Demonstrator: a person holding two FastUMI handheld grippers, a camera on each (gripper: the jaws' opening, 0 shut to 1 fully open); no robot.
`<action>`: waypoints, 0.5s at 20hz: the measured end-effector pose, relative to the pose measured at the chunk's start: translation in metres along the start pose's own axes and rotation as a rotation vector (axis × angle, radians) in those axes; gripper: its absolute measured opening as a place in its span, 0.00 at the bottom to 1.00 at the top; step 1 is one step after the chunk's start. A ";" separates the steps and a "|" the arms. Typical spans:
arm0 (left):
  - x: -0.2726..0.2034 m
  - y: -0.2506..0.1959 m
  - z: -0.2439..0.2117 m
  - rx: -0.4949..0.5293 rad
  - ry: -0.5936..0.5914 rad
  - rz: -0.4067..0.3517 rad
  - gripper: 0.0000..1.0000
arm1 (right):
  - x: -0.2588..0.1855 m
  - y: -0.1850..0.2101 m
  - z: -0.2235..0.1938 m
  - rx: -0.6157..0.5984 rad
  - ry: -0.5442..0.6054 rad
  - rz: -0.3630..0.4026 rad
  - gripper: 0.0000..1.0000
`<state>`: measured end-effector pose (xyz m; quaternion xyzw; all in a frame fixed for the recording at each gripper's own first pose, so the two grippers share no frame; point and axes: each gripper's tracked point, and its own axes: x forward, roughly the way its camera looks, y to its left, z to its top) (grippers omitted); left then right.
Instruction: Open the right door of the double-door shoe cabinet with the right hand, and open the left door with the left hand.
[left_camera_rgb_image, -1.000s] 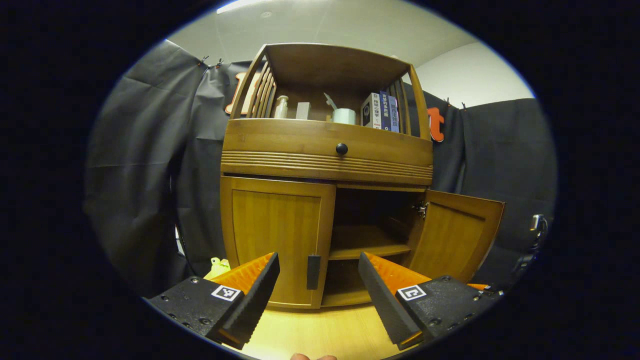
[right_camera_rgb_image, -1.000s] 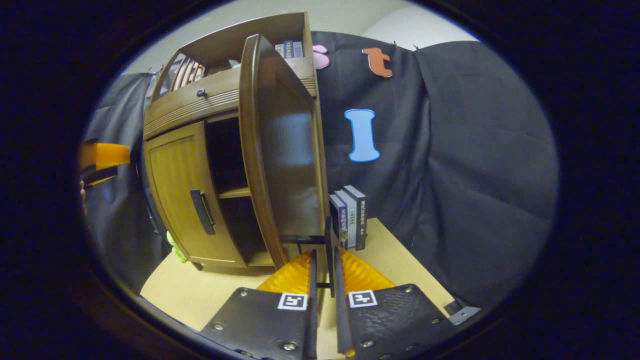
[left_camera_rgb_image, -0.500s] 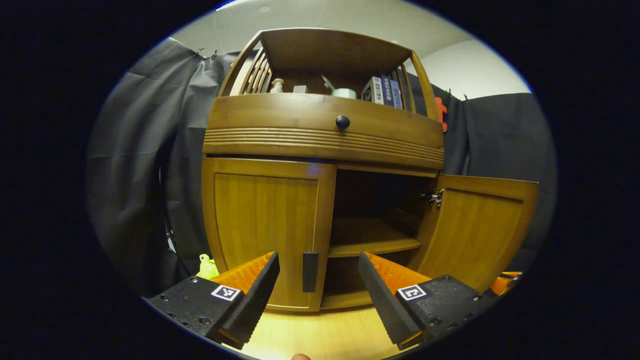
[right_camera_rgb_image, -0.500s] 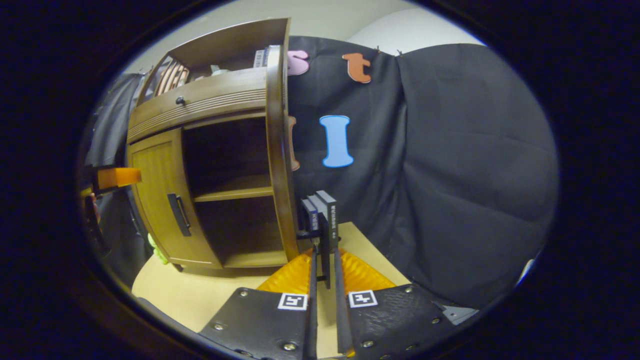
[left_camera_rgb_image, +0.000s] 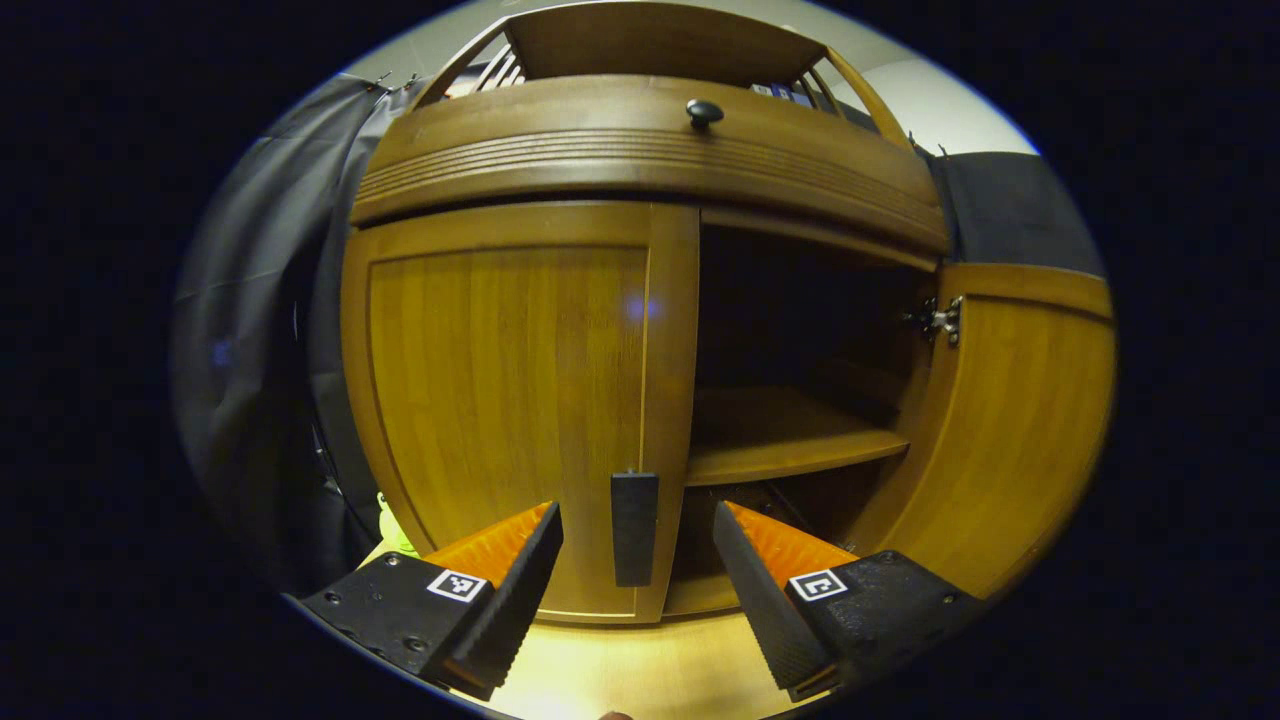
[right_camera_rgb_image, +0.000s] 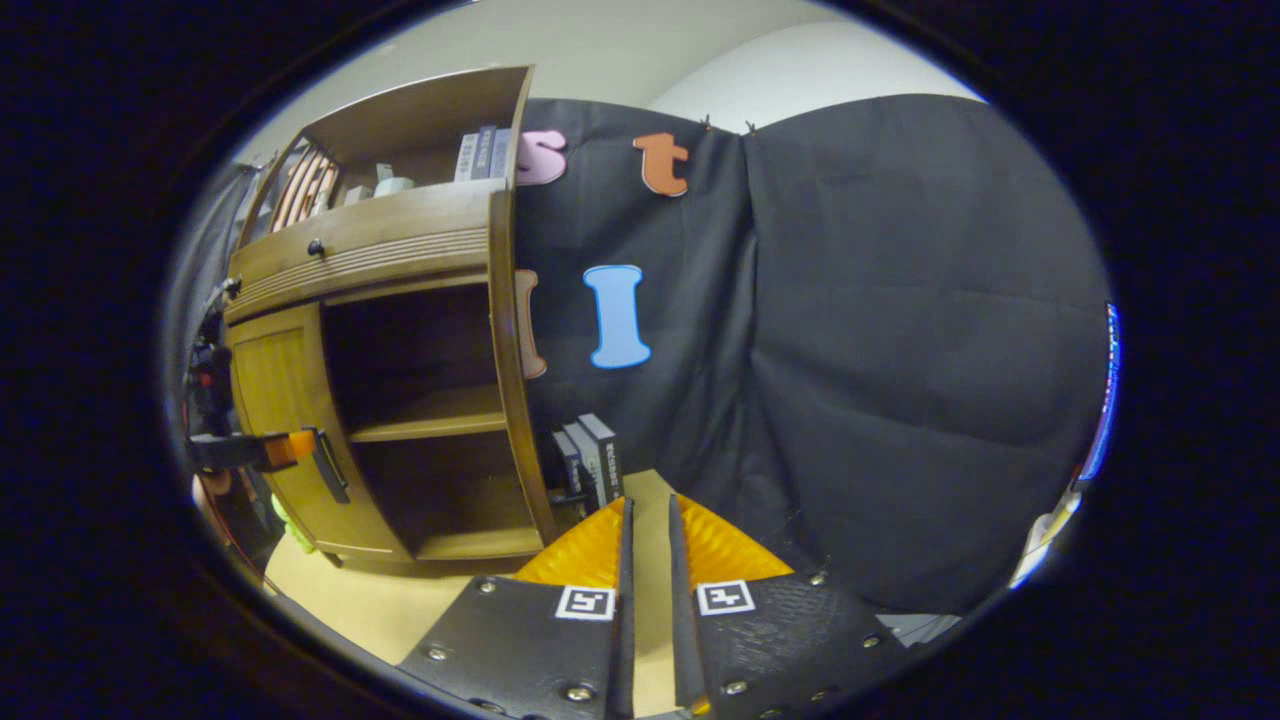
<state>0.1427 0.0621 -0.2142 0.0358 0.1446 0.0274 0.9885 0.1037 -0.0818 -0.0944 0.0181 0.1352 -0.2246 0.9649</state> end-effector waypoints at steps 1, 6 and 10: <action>0.010 0.002 -0.006 0.004 0.008 0.006 0.92 | -0.006 -0.005 0.008 -0.002 -0.019 -0.012 0.16; 0.048 0.009 -0.032 0.017 0.041 0.018 0.89 | -0.031 -0.022 0.058 -0.021 -0.116 -0.067 0.16; 0.062 0.008 -0.043 0.003 0.054 0.016 0.77 | -0.045 -0.029 0.084 -0.013 -0.176 -0.092 0.21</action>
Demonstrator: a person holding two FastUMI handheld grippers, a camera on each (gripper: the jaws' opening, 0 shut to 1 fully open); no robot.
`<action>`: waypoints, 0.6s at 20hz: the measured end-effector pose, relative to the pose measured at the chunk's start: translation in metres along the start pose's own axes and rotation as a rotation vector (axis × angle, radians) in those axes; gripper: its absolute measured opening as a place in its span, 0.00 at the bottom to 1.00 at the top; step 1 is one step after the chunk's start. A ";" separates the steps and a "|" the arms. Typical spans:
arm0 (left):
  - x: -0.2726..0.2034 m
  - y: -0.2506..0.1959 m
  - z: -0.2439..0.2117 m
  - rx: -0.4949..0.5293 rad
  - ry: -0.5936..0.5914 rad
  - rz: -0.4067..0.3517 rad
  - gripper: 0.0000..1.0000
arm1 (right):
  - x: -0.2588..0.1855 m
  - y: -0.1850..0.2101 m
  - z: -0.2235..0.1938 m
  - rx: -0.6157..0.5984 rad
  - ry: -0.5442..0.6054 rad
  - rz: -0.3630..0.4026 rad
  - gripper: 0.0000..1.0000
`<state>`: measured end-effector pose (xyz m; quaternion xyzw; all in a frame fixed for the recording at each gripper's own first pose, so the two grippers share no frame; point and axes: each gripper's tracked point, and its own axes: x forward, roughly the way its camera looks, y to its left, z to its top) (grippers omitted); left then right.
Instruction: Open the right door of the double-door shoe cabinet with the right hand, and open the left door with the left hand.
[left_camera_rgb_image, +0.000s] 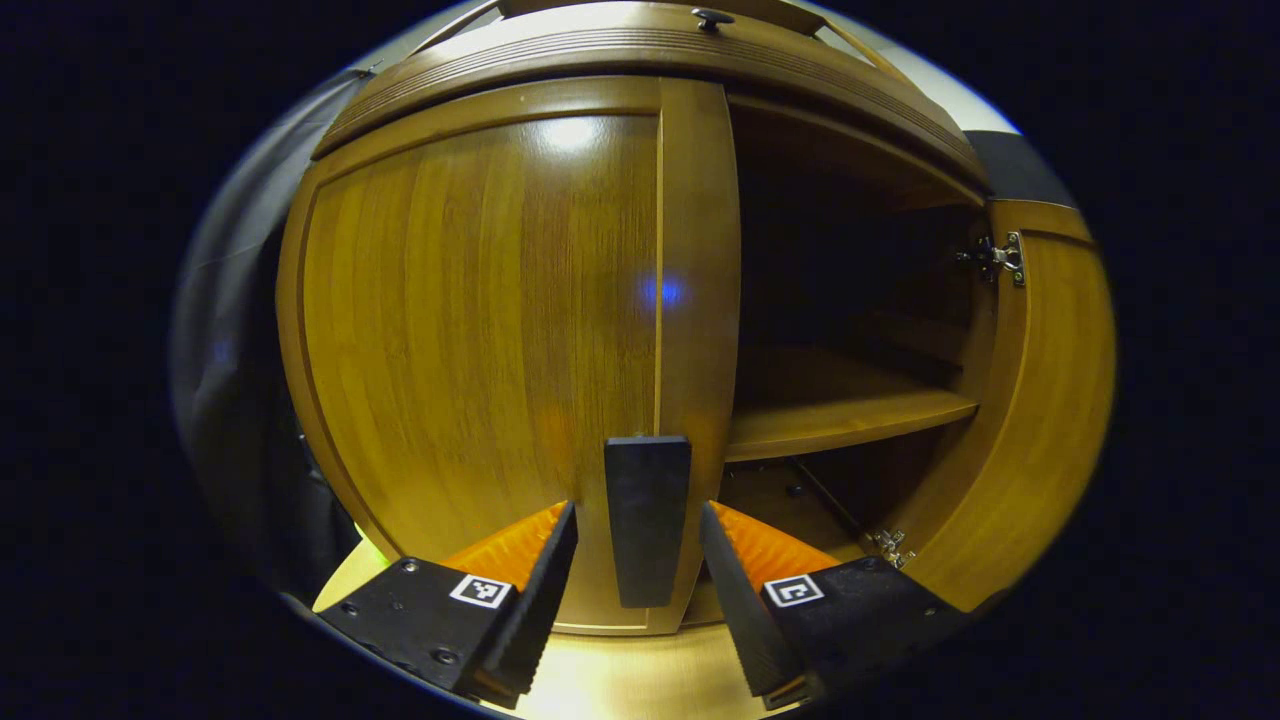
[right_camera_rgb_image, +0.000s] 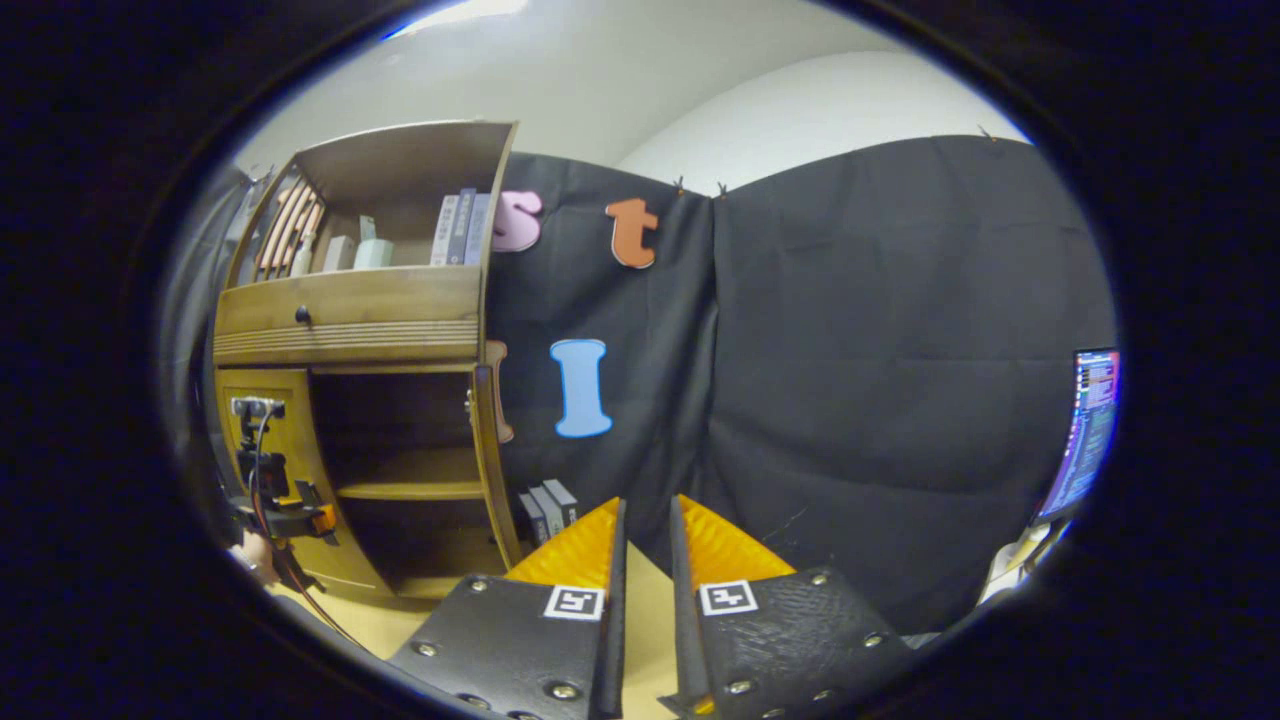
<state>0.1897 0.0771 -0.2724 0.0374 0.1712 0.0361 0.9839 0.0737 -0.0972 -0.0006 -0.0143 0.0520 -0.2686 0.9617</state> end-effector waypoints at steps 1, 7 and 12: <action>0.003 0.003 -0.002 -0.005 0.005 0.003 0.67 | 0.000 -0.001 0.005 0.001 -0.011 -0.007 0.21; 0.005 0.000 -0.004 -0.015 -0.005 -0.016 0.40 | -0.002 -0.006 0.005 0.004 -0.012 -0.017 0.22; 0.001 -0.002 -0.005 -0.021 -0.001 -0.023 0.34 | -0.004 -0.005 0.004 0.000 -0.006 0.004 0.22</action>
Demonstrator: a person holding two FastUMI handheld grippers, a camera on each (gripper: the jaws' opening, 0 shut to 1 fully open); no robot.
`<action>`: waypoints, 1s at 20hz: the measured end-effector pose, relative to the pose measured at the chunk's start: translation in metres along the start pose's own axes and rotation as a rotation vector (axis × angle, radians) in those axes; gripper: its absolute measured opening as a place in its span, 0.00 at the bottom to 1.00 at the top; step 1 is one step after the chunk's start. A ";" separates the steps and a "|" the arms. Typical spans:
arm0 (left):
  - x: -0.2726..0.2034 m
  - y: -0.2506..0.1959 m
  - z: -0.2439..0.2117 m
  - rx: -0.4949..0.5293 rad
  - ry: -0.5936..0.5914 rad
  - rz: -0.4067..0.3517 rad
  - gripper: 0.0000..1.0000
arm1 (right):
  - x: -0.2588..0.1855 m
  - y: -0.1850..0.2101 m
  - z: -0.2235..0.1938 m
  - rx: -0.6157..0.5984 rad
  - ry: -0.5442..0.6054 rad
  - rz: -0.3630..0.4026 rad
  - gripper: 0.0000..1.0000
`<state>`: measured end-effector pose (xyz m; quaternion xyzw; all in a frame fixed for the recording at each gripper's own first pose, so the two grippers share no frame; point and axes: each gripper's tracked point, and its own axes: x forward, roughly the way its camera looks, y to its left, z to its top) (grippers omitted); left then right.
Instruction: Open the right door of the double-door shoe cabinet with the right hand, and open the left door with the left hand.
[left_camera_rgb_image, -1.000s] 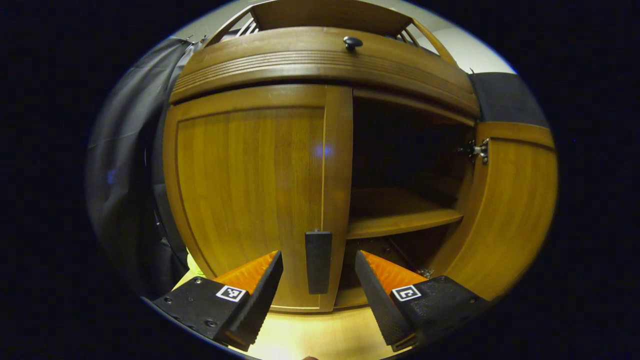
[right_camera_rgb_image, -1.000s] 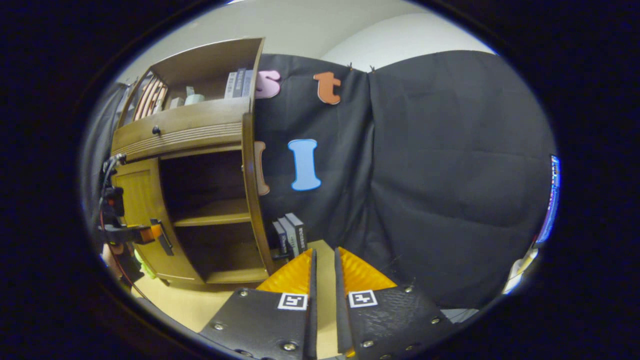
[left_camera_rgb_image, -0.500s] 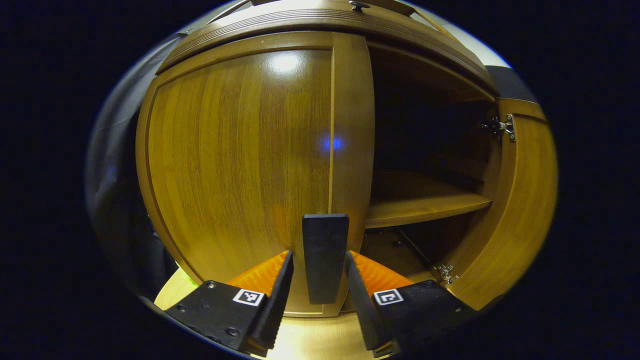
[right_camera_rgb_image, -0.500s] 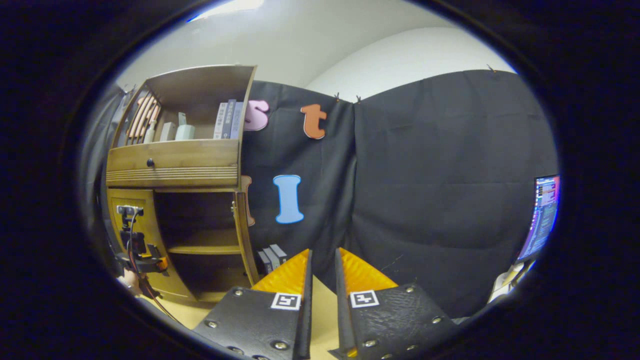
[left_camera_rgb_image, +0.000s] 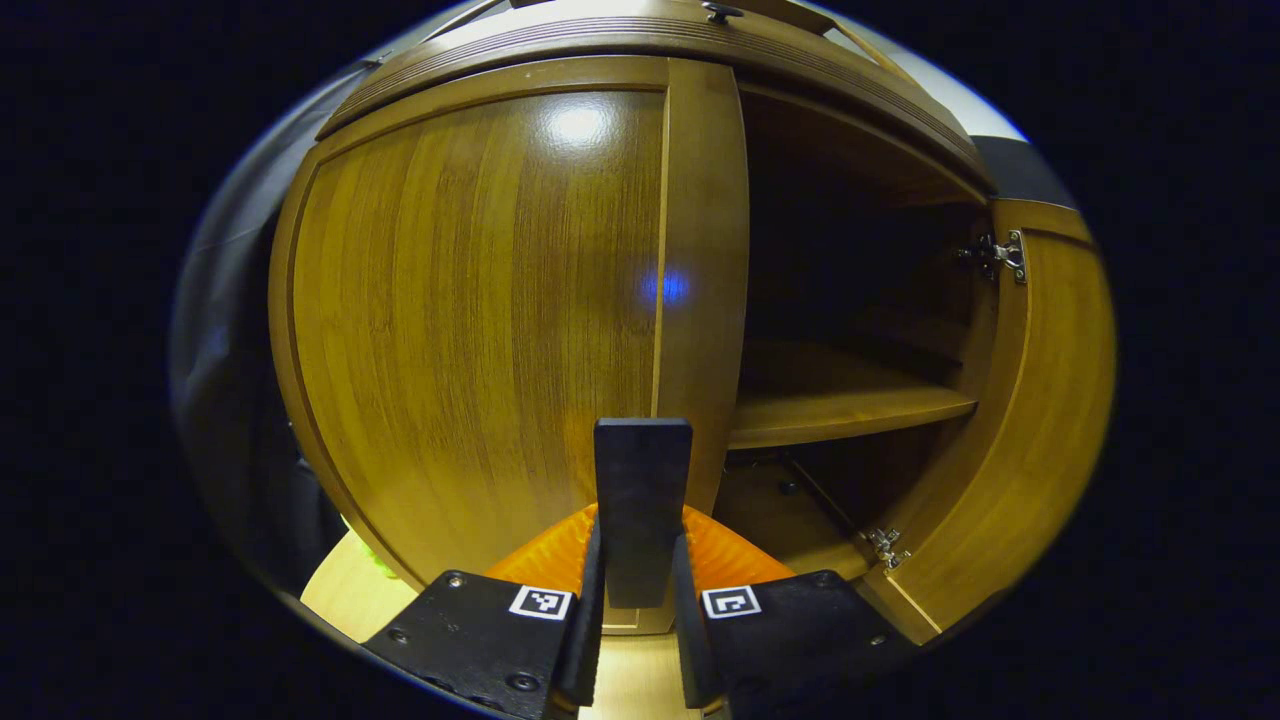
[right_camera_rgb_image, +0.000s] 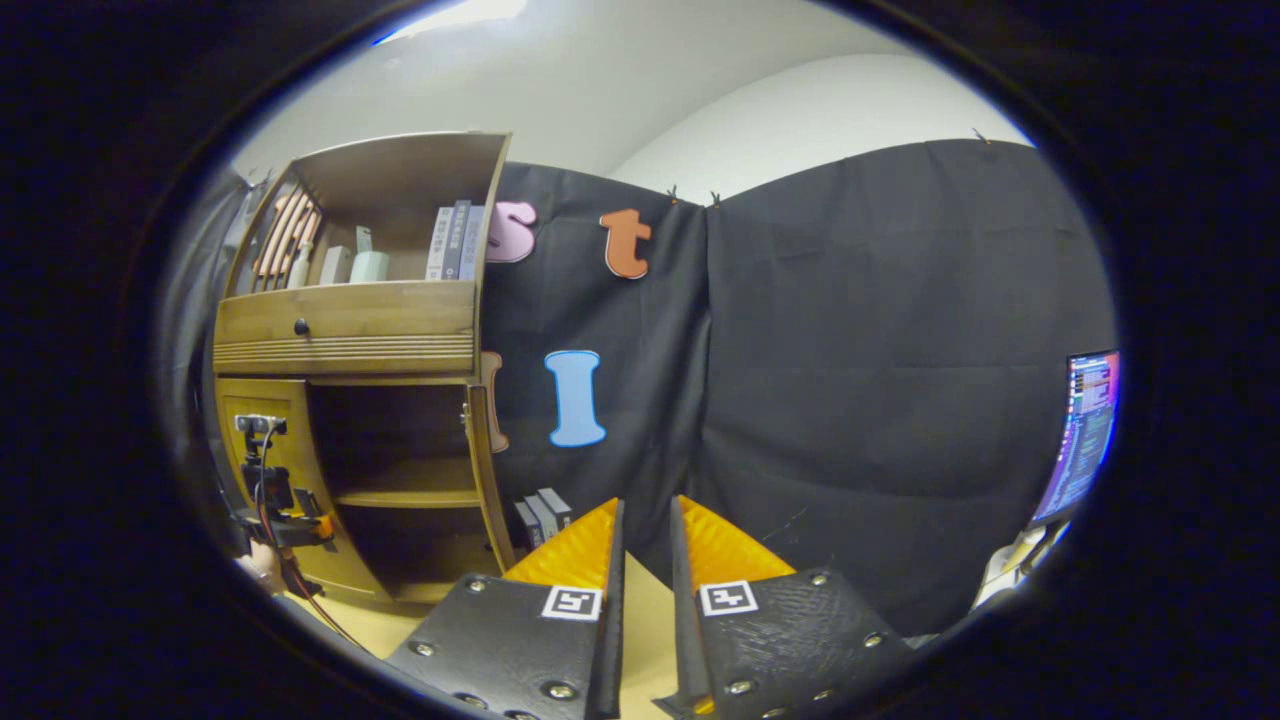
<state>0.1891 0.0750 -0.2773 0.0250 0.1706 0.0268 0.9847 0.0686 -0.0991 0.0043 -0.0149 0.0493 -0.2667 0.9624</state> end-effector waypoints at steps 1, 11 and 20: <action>-0.001 -0.001 0.000 0.001 -0.001 -0.004 0.34 | -0.001 0.000 0.000 0.000 0.000 0.006 0.22; -0.061 0.007 -0.012 0.016 -0.032 -0.079 0.34 | -0.003 0.010 -0.002 0.018 0.023 0.117 0.22; -0.107 0.027 -0.020 -0.004 -0.036 -0.061 0.33 | 0.002 0.052 -0.003 0.018 0.034 0.237 0.22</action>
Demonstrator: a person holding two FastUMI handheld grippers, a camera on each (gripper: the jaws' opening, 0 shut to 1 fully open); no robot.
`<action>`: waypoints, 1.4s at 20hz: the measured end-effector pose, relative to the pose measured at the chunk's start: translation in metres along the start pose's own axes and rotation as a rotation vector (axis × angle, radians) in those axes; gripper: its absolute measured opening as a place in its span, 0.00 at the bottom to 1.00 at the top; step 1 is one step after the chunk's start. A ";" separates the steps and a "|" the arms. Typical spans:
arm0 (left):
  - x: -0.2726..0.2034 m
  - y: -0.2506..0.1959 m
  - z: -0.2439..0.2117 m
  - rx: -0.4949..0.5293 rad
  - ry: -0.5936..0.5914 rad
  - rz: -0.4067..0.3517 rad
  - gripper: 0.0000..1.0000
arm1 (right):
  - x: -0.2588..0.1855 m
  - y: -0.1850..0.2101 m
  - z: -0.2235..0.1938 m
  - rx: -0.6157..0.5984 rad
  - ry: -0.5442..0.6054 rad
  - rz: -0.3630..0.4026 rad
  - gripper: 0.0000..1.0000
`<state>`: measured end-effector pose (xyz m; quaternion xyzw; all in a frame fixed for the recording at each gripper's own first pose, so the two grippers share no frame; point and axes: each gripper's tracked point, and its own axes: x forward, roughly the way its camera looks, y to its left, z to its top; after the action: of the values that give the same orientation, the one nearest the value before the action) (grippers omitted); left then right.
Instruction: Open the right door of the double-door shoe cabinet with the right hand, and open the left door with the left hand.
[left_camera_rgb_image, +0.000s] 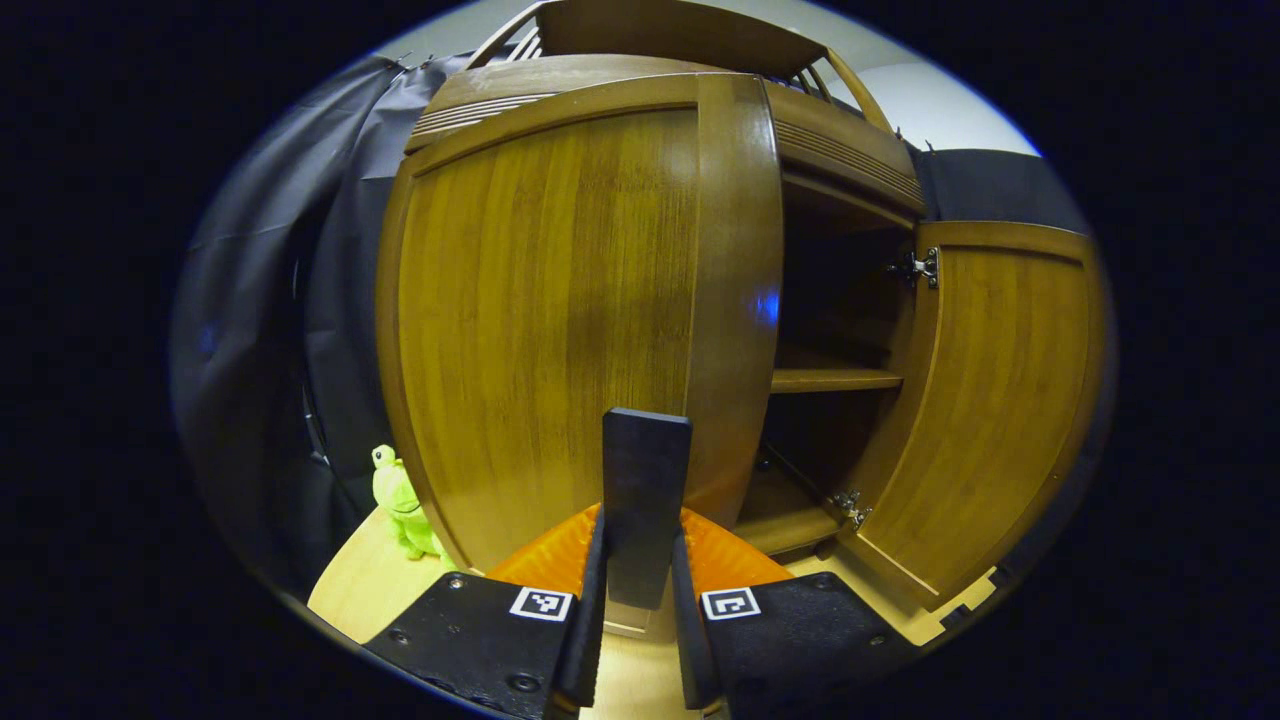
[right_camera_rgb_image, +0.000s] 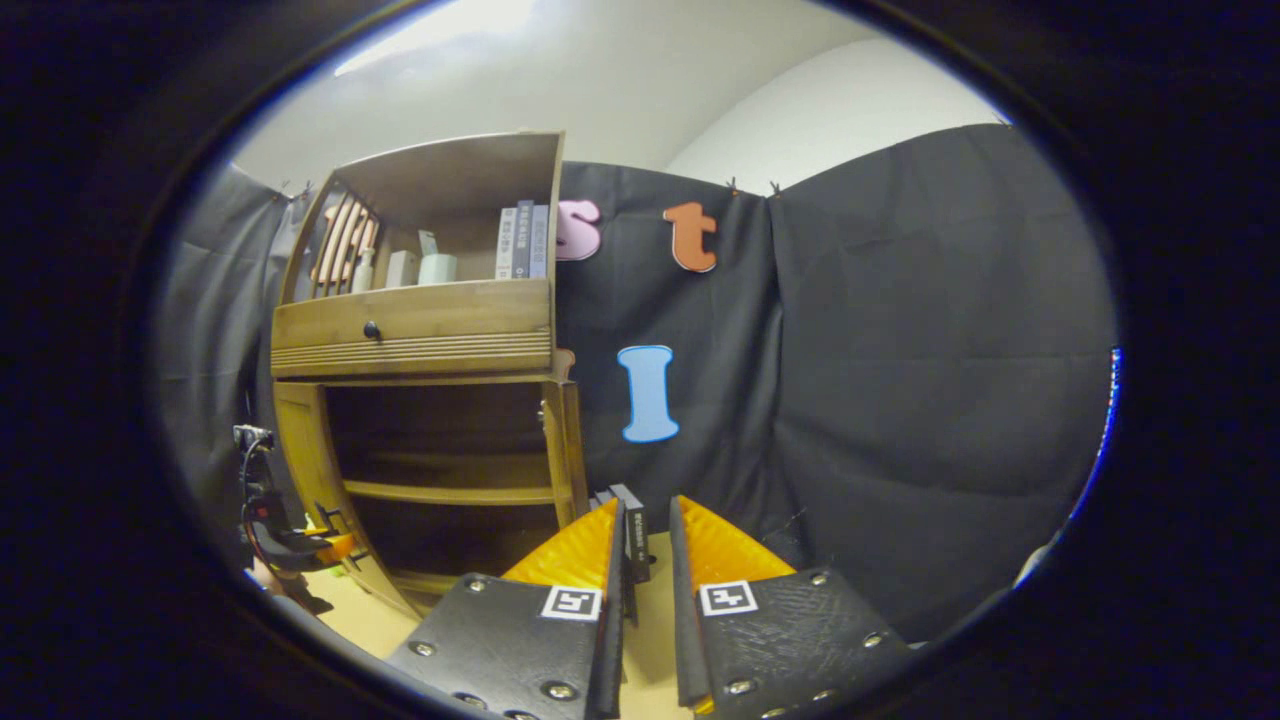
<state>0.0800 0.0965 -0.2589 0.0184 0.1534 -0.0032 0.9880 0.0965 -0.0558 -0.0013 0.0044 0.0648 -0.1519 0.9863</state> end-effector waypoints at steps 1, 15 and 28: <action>-0.005 0.002 -0.001 -0.003 0.000 0.007 0.31 | 0.000 0.003 -0.002 -0.003 0.002 0.010 0.22; -0.064 0.045 -0.011 -0.049 0.006 0.143 0.27 | 0.019 0.059 -0.014 0.007 0.030 0.154 0.22; -0.119 0.107 -0.016 -0.111 0.003 0.284 0.13 | 0.029 0.113 -0.027 0.016 0.059 0.284 0.22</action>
<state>-0.0369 0.2045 -0.2339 -0.0146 0.1505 0.1450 0.9778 0.1547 0.0438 -0.0330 0.0258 0.0911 -0.0111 0.9954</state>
